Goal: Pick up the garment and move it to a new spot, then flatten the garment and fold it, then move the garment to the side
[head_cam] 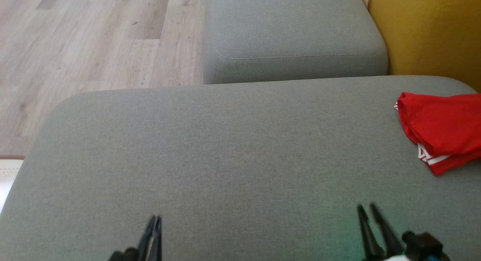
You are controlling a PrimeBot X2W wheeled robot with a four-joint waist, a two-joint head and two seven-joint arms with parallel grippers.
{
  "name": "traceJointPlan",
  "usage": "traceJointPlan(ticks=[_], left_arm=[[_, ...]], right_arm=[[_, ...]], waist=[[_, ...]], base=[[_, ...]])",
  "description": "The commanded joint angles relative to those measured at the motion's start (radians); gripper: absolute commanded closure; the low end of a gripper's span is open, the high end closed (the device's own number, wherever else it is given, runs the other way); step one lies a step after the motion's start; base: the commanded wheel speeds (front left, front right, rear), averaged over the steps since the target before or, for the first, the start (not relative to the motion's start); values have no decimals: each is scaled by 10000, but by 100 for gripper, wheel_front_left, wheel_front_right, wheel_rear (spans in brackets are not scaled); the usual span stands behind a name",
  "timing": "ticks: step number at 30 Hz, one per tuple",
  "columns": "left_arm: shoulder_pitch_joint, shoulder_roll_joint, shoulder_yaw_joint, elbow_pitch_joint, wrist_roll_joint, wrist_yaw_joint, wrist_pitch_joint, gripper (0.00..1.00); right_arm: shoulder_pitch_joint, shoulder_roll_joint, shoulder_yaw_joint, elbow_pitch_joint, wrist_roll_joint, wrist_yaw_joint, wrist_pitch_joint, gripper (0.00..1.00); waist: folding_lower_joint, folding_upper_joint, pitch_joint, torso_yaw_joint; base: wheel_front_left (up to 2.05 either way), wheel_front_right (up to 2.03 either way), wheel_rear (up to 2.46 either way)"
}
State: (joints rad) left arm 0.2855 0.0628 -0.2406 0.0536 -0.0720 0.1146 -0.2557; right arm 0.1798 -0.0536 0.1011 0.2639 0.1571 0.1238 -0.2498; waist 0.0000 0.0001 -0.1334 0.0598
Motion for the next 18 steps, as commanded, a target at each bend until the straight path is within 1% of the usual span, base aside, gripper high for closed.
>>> traceJointPlan(ticks=[1,18], left_arm=[[35,-1,-17,-2,-78,0,3,100],[-516,112,326,269,-2351,-332,383,100]], right_arm=[[11,0,2,27,78,1,10,100],[-388,-74,-198,-1,2171,10,435,100]], waist=[[0,-1,11,-5],[0,-1,197,-87]], base=[[0,0,0],[0,0,0]])
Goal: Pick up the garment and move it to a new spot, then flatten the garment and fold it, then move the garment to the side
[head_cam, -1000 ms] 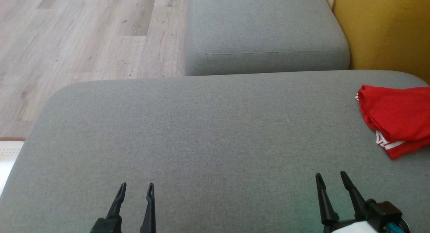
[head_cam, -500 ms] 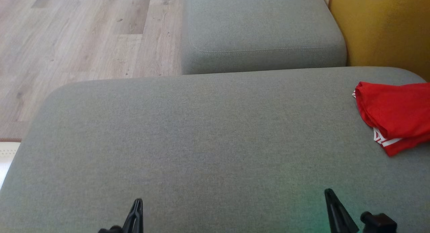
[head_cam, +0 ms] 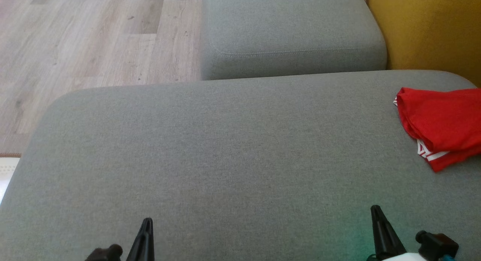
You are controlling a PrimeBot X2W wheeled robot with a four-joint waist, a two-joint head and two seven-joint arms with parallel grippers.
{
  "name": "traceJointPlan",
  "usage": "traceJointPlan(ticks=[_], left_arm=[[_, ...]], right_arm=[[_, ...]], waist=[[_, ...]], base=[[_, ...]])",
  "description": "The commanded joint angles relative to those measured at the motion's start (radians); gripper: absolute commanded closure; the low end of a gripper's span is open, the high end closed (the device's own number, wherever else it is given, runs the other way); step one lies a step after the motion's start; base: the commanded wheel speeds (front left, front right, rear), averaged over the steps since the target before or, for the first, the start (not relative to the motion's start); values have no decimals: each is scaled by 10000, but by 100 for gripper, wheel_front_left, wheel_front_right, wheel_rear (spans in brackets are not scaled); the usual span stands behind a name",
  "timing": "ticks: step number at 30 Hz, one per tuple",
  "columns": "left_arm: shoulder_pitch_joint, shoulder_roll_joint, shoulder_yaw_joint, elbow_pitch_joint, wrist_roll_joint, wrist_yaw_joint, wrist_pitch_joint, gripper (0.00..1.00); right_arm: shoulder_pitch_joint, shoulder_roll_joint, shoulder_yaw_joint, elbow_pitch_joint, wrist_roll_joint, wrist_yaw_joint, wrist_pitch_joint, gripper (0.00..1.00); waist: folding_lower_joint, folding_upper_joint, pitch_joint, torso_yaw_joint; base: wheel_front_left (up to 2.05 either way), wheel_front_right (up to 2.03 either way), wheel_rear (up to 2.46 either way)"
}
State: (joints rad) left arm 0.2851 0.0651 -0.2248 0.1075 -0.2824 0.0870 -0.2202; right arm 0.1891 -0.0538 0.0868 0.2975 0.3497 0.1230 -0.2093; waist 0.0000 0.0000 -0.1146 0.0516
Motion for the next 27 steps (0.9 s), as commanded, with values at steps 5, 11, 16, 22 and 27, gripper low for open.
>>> traceJointPlan(ticks=[5,11,16,22,27], left_arm=[[-682,113,267,-166,-893,-163,144,100],[-848,136,370,-71,-1540,-266,263,100],[-1010,155,477,16,-2184,-367,383,100],[-1200,175,613,98,-2951,-486,532,100],[-1352,187,731,161,-3585,-584,659,100]], right_arm=[[-596,-87,-117,-344,842,20,156,100],[-711,-101,-182,-354,1440,23,285,100],[-825,-112,-251,-364,2035,26,415,100],[-963,-124,-336,-376,2747,29,575,100],[-1077,-132,-409,-387,3338,32,710,100]], waist=[[0,0,63,-28],[0,0,117,-52],[0,0,172,-75],[0,0,237,-104],[0,0,292,-128]], base=[[0,0,0],[0,0,0],[0,0,0],[0,0,0],[0,0,0]])
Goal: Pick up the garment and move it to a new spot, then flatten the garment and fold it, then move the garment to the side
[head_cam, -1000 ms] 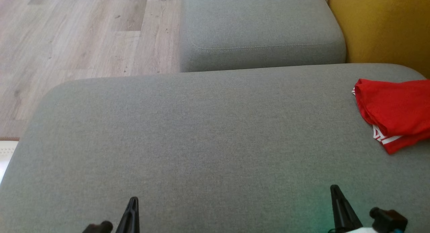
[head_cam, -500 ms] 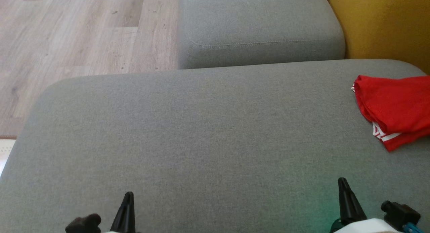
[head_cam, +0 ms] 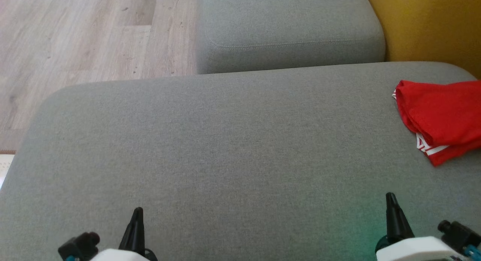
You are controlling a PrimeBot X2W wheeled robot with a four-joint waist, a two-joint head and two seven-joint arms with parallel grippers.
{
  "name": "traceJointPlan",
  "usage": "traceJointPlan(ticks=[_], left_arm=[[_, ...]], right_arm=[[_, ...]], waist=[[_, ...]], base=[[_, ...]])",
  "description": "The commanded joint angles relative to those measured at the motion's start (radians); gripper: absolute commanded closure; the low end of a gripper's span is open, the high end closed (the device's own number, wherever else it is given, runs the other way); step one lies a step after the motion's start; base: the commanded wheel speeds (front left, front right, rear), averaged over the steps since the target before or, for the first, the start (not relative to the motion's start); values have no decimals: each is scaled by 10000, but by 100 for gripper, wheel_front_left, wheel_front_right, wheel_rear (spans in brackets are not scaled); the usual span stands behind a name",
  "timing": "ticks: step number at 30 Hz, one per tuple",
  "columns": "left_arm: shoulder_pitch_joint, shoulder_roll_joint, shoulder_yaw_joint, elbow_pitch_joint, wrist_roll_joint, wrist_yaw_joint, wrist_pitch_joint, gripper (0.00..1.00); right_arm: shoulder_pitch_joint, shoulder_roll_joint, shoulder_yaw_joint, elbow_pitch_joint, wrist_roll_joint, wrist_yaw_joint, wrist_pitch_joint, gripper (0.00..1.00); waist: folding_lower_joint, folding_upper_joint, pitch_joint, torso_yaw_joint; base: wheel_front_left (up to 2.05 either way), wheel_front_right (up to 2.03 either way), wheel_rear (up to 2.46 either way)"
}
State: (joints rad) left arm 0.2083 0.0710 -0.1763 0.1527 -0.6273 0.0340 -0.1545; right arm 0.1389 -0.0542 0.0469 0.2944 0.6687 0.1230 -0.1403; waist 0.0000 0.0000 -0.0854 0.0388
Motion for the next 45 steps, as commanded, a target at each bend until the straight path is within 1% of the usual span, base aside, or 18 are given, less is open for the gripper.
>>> traceJointPlan(ticks=[1,23,45], left_arm=[[-615,130,270,-278,-262,-74,27,100],[-1327,156,854,49,-3143,-525,649,100],[-1986,148,1430,361,-5736,-937,1252,100]], right_arm=[[-597,-129,-25,-358,265,33,46,100],[-1125,-147,-387,-404,2960,45,686,100],[-1609,-145,-744,-443,5398,57,1291,100]], waist=[[0,0,11,-5],[0,0,262,-115],[0,0,491,-215]], base=[[0,0,0],[0,0,0],[0,0,0]])
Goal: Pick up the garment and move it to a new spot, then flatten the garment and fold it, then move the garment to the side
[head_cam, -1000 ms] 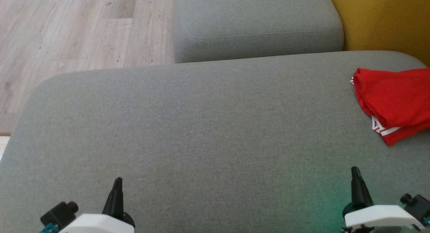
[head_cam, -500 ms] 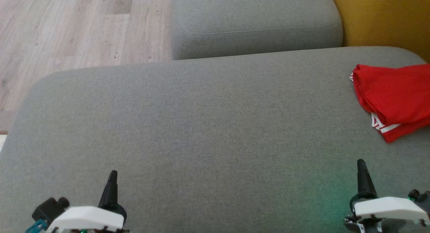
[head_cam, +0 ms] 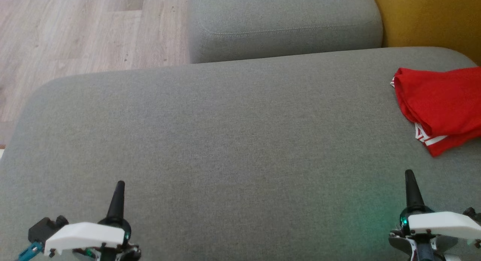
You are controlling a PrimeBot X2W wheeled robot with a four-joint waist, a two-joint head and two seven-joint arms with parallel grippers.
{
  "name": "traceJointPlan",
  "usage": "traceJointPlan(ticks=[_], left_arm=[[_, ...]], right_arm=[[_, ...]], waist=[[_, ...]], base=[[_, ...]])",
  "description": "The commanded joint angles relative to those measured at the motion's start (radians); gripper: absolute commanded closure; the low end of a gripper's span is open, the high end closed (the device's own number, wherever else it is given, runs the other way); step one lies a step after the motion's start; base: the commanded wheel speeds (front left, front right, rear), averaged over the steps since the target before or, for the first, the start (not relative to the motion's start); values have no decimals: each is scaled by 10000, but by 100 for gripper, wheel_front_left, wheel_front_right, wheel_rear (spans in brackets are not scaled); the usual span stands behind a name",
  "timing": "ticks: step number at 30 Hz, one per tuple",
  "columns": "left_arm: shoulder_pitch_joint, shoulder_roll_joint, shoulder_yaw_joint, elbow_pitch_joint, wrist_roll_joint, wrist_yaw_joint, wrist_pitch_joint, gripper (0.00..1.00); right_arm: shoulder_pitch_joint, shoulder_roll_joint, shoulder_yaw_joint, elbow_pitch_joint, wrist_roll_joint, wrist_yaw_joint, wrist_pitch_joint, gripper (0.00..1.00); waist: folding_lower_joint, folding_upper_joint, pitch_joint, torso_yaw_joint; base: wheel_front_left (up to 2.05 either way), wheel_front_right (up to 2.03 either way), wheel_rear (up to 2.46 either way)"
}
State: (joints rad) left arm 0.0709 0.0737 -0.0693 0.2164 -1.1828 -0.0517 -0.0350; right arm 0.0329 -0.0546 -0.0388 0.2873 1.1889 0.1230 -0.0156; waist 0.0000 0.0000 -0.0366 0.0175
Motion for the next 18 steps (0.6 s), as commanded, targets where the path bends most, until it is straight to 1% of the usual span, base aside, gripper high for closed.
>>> traceJointPlan(ticks=[1,18], left_arm=[[-643,121,388,-261,-304,-99,87,100],[-1180,99,877,-6,-2388,-433,594,100]], right_arm=[[-573,-140,96,-374,311,57,74,100],[-966,-129,-206,-405,2277,67,575,100]], waist=[[0,0,14,-6],[0,0,199,-88]], base=[[0,0,0],[0,0,0]])
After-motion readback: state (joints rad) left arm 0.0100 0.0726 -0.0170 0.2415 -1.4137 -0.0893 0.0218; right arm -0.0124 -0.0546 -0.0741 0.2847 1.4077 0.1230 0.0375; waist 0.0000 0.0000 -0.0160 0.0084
